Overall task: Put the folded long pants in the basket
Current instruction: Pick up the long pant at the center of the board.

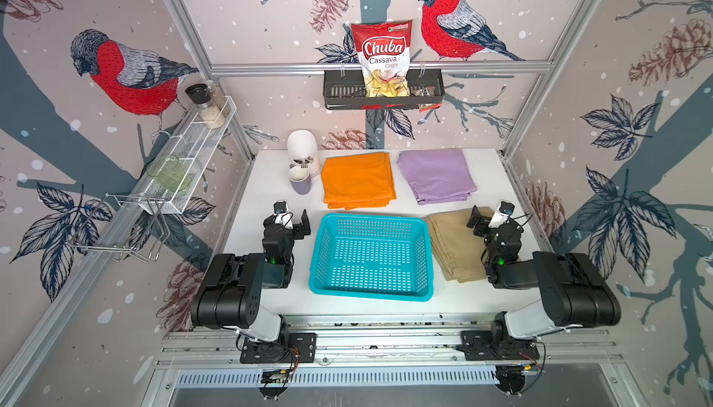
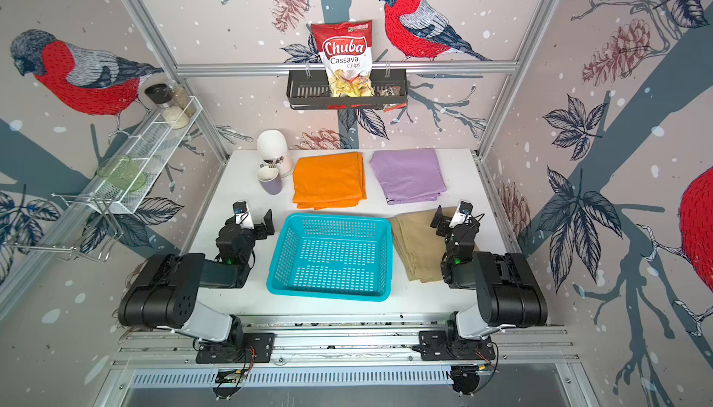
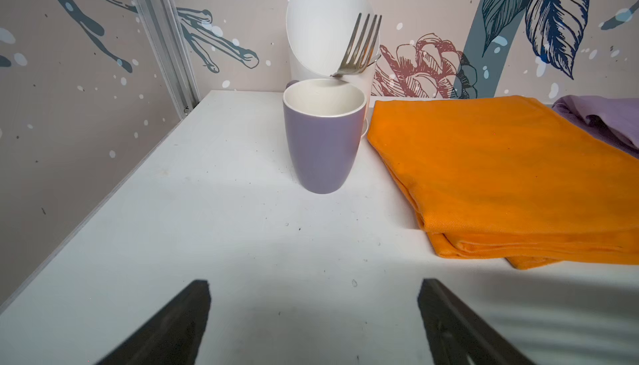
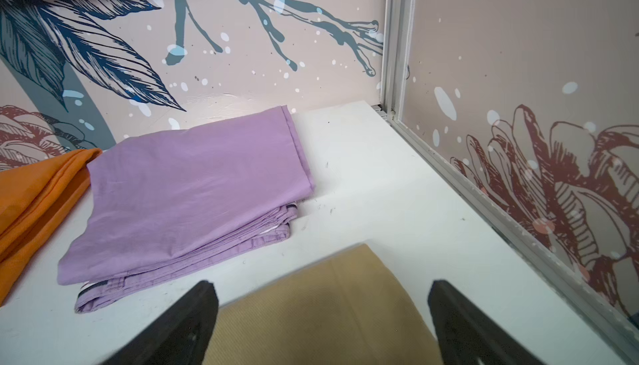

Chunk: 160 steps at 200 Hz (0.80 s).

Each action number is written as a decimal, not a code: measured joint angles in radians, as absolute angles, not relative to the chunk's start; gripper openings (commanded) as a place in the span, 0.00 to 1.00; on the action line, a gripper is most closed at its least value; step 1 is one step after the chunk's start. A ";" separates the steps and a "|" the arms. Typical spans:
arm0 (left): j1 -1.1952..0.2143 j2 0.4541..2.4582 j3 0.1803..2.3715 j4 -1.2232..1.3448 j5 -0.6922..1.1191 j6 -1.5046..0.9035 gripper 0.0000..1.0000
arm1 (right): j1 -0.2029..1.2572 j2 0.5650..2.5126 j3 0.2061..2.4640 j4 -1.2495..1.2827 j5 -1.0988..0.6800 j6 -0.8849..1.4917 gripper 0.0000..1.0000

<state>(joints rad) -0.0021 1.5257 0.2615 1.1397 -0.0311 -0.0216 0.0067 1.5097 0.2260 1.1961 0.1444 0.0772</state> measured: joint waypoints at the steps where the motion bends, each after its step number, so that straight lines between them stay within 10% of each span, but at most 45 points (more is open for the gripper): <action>1: -0.002 1.526 0.262 1.140 -0.031 -0.022 0.98 | 0.007 1.510 0.226 1.196 0.144 0.077 1.00; 160: -0.002 1.475 0.362 0.992 -0.085 -0.030 0.98 | 0.068 1.439 0.325 1.052 0.228 0.072 1.00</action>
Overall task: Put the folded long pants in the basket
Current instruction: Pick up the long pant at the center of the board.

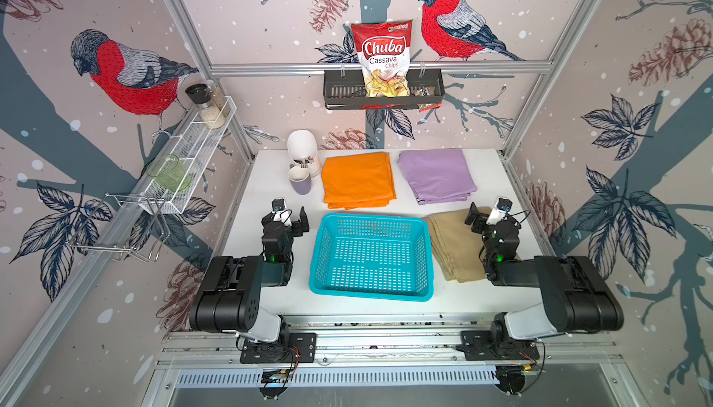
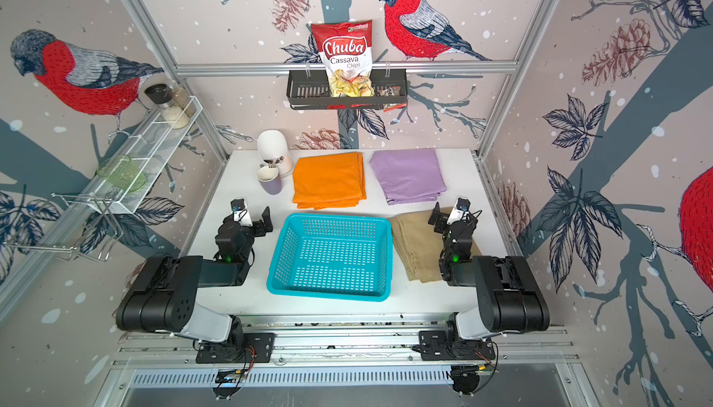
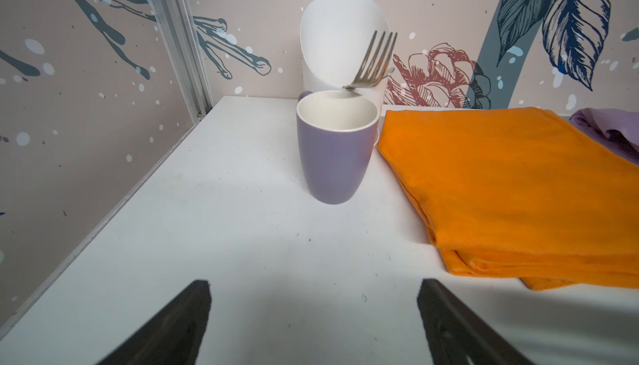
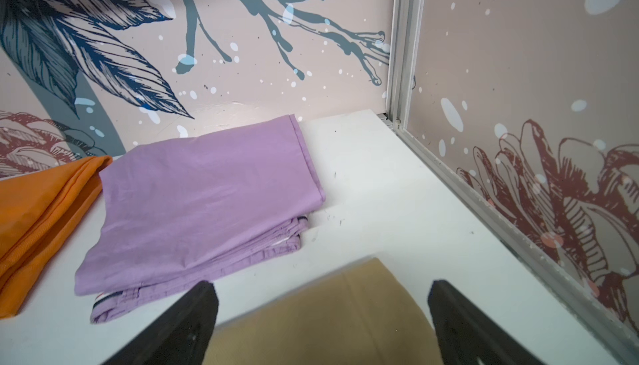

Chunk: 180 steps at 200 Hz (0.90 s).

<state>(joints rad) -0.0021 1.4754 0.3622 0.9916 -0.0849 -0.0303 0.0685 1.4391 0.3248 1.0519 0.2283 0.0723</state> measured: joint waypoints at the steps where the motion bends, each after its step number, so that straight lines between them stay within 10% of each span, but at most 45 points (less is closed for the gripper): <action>1: -0.002 1.475 0.368 0.984 -0.086 -0.030 0.98 | 0.070 1.437 0.330 1.045 0.232 0.072 1.00; 87: -0.008 1.298 0.751 0.354 -0.261 -0.262 0.96 | 0.246 1.677 1.167 0.122 0.238 0.294 1.00; 180: -0.055 1.531 0.981 0.072 0.060 -0.503 0.95 | 0.442 2.306 1.933 -0.270 -0.096 0.481 0.94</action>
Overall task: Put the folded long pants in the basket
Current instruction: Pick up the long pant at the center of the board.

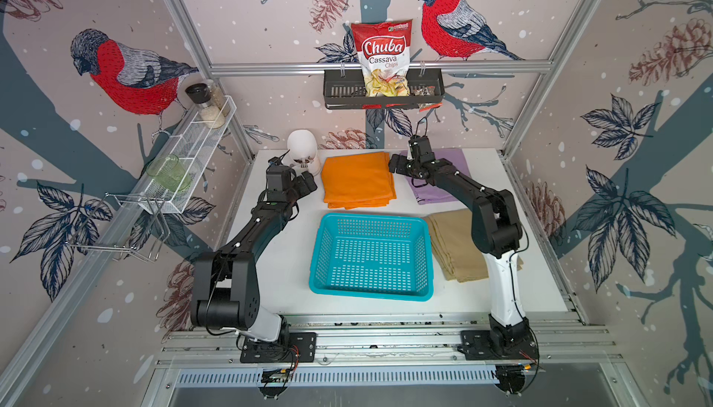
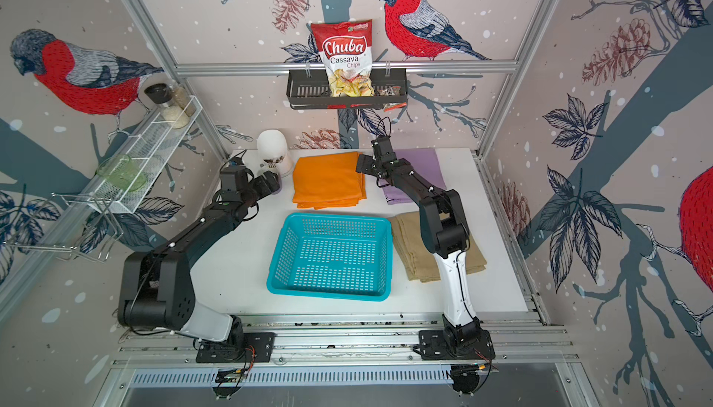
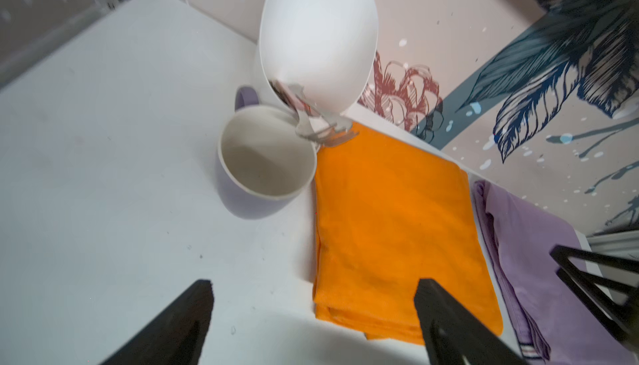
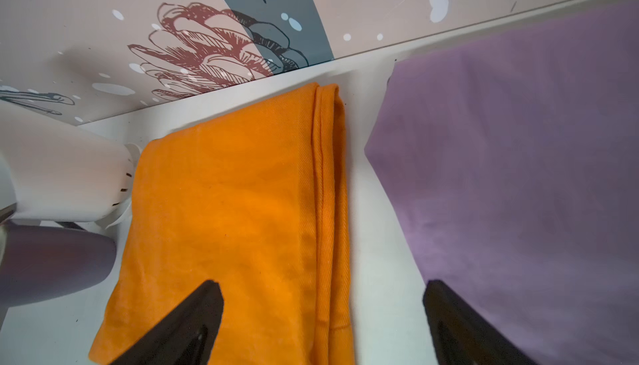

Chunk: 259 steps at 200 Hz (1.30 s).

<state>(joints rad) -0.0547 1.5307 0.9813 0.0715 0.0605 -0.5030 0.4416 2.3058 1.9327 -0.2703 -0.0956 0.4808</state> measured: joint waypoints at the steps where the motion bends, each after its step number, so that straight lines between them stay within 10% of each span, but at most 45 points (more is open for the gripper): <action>1: -0.056 1.533 0.982 0.069 0.062 -0.505 0.95 | 0.442 2.310 1.937 -0.272 -0.097 0.482 0.94; 118: -0.062 1.551 0.976 -0.009 0.165 -0.521 0.95 | 0.463 2.529 2.065 -0.231 -0.232 0.639 0.75; 164: -0.062 1.549 0.976 -0.023 0.183 -0.516 0.95 | 0.473 2.574 2.067 -0.140 -0.278 0.717 0.00; 259: -0.133 1.723 1.111 -0.051 0.268 -0.520 0.89 | 0.444 2.394 1.842 -0.210 -0.262 0.691 0.00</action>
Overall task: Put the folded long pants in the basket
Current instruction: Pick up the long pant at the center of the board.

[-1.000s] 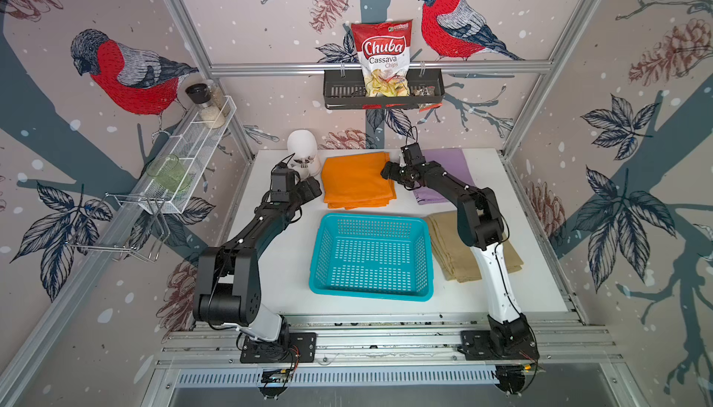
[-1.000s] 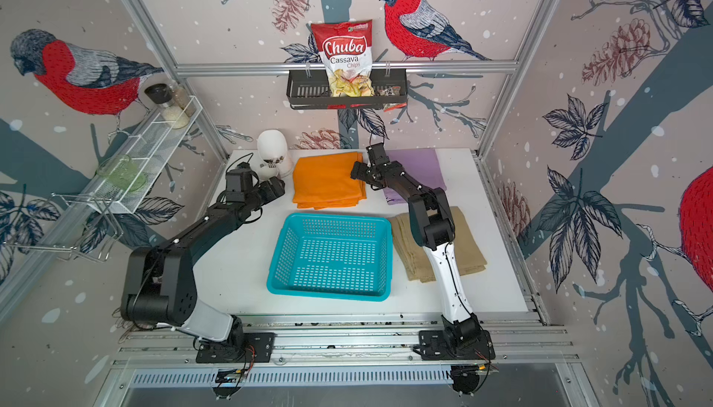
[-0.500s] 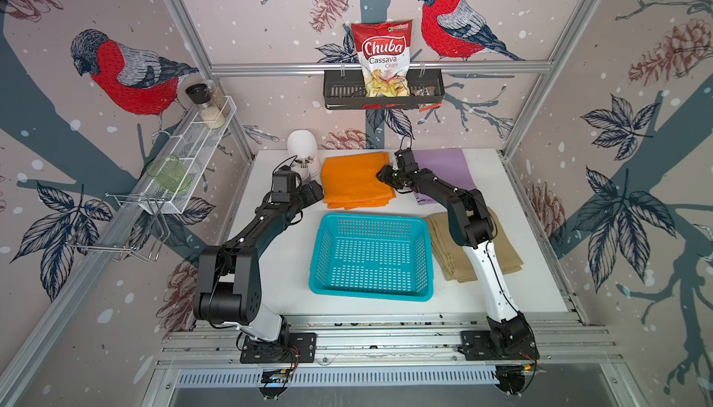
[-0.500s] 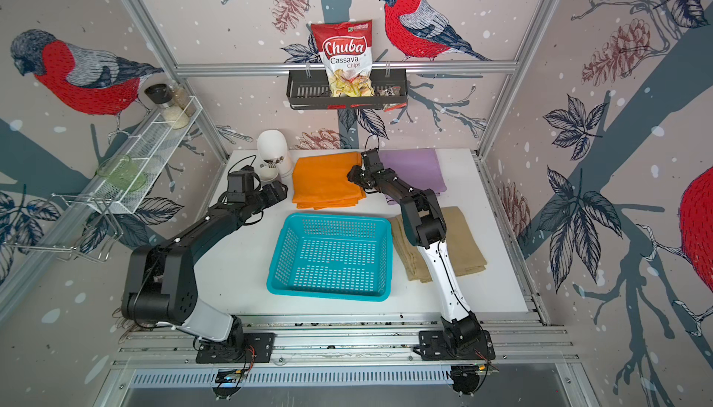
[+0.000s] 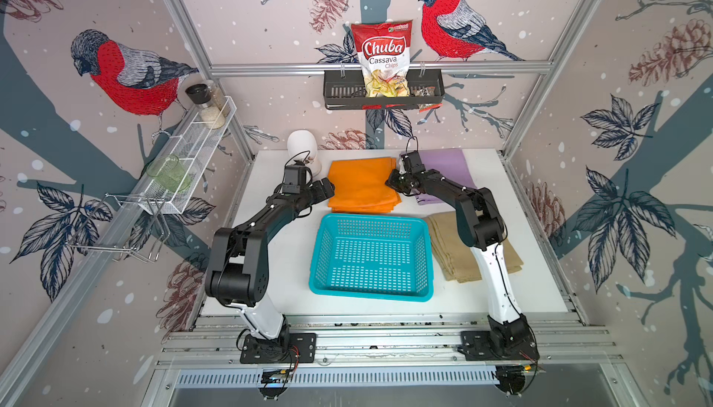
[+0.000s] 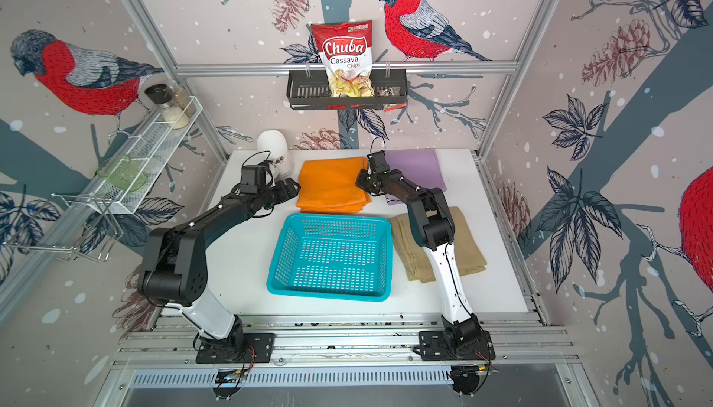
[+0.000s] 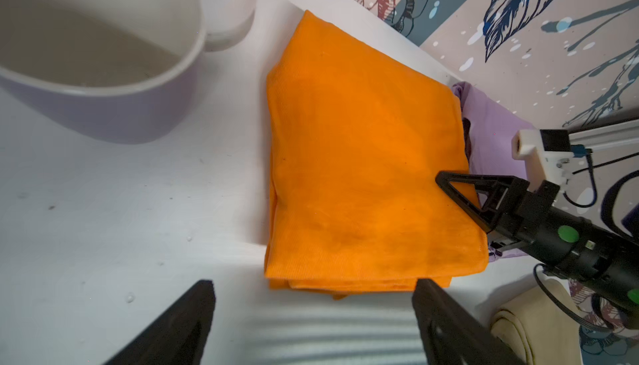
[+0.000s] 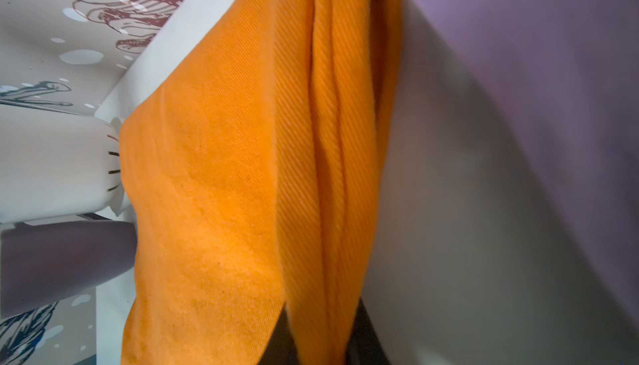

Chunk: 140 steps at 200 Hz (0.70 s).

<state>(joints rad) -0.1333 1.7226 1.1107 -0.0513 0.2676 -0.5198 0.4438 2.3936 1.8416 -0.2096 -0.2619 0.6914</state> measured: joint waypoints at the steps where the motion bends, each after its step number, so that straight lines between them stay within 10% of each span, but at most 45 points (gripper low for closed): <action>1: -0.134 1.725 1.111 -0.051 0.268 -0.521 0.88 | 0.444 2.390 1.836 -0.209 -0.261 0.690 0.00; 140: -0.163 2.121 1.316 0.093 0.392 -0.607 0.60 | 0.441 2.286 1.634 -0.106 -0.235 0.687 0.00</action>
